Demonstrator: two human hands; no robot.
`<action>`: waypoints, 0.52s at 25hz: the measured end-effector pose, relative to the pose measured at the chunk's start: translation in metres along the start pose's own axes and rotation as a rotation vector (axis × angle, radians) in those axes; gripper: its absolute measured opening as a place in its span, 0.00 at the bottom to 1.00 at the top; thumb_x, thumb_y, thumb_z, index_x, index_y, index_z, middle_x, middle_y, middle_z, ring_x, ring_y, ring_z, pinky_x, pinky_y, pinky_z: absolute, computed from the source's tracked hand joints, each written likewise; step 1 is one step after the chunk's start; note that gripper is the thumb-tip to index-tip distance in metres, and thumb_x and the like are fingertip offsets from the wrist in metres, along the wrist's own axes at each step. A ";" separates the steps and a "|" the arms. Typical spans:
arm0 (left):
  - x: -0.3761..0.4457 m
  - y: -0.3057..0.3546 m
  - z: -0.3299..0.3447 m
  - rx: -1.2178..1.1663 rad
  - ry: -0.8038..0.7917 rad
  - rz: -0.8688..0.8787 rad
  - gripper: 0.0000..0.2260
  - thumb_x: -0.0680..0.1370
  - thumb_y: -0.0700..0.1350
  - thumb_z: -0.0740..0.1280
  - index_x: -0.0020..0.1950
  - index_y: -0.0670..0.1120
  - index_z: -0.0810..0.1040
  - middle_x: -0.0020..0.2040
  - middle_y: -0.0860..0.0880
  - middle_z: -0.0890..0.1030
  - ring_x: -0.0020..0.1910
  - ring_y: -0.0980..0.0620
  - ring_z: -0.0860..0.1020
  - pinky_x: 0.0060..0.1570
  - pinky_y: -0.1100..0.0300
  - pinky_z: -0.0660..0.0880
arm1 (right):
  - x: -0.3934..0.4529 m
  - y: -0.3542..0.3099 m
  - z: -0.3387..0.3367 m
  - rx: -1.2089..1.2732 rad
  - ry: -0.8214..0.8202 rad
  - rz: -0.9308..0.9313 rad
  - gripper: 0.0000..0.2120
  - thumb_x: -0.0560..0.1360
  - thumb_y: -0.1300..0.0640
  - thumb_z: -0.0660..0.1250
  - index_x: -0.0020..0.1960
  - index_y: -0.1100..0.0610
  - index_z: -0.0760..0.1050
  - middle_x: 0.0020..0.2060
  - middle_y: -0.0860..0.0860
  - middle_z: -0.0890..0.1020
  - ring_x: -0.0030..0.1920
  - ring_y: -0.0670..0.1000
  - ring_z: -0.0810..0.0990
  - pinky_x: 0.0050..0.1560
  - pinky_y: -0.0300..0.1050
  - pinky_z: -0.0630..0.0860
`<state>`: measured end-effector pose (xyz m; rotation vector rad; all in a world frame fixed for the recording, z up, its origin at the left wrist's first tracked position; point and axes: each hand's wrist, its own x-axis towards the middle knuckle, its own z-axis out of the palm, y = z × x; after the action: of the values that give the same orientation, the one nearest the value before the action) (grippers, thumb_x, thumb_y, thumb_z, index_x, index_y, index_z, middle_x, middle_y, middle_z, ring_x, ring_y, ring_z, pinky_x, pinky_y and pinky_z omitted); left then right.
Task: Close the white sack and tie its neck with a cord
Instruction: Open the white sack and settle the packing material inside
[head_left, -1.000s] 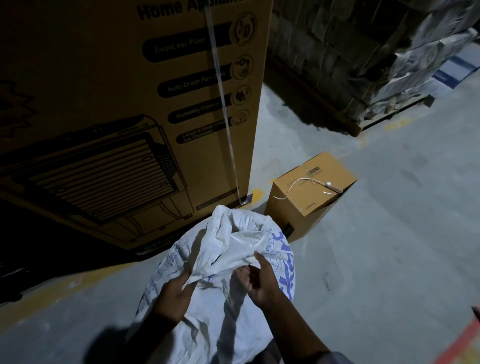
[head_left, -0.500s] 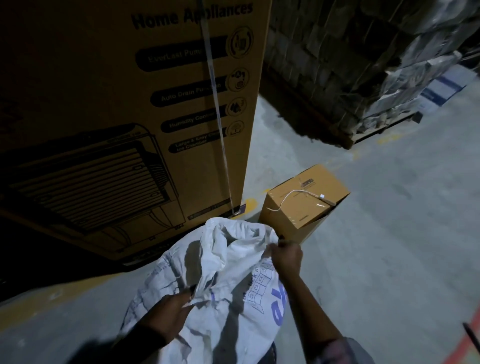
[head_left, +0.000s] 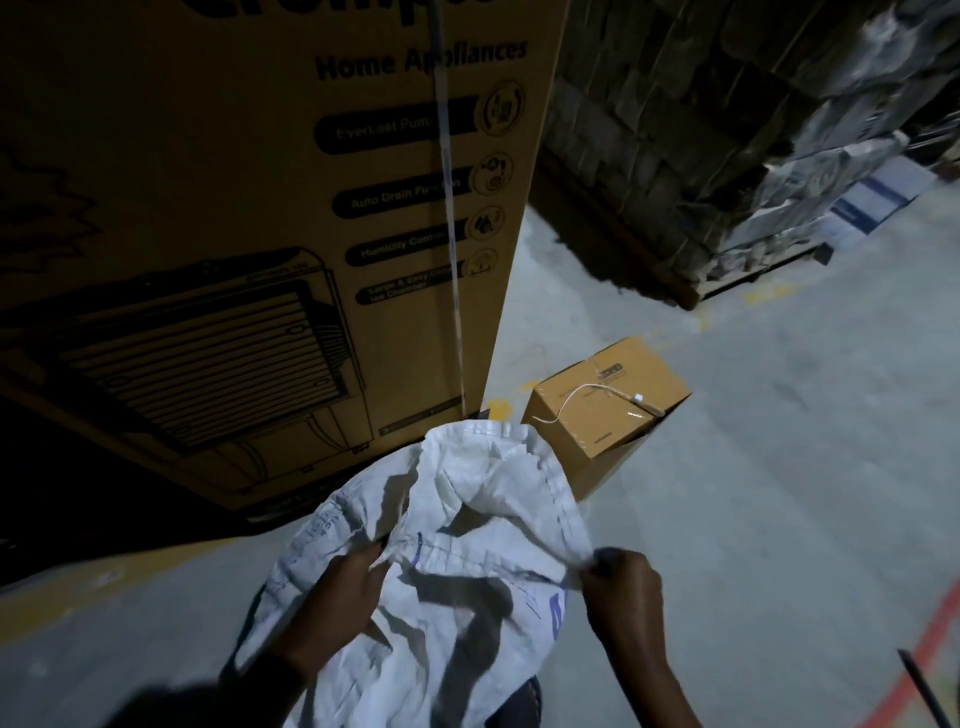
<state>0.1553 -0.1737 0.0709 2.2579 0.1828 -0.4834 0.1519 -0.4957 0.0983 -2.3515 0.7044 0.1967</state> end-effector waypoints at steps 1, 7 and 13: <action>-0.002 -0.004 -0.003 0.017 0.008 -0.005 0.11 0.83 0.43 0.64 0.65 0.49 0.79 0.57 0.56 0.81 0.61 0.52 0.81 0.51 0.78 0.68 | 0.012 0.006 0.003 -0.059 -0.174 0.050 0.16 0.64 0.64 0.74 0.26 0.59 0.68 0.26 0.48 0.64 0.31 0.44 0.69 0.28 0.48 0.66; -0.015 -0.032 0.007 0.081 -0.073 -0.095 0.18 0.83 0.44 0.64 0.73 0.47 0.74 0.70 0.49 0.78 0.71 0.51 0.74 0.64 0.69 0.65 | 0.091 -0.040 0.011 0.314 -0.420 0.175 0.26 0.67 0.42 0.82 0.29 0.63 0.77 0.22 0.52 0.71 0.22 0.48 0.68 0.29 0.41 0.66; -0.016 -0.034 0.029 0.104 0.016 -0.196 0.20 0.81 0.44 0.68 0.74 0.48 0.74 0.71 0.48 0.77 0.71 0.49 0.74 0.71 0.59 0.69 | 0.173 -0.072 0.063 0.240 -0.425 0.077 0.17 0.69 0.55 0.82 0.45 0.67 0.82 0.35 0.64 0.81 0.32 0.61 0.80 0.32 0.42 0.71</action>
<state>0.1230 -0.1725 0.0362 2.3573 0.3981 -0.5900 0.3389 -0.4851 0.0358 -1.9660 0.5716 0.5925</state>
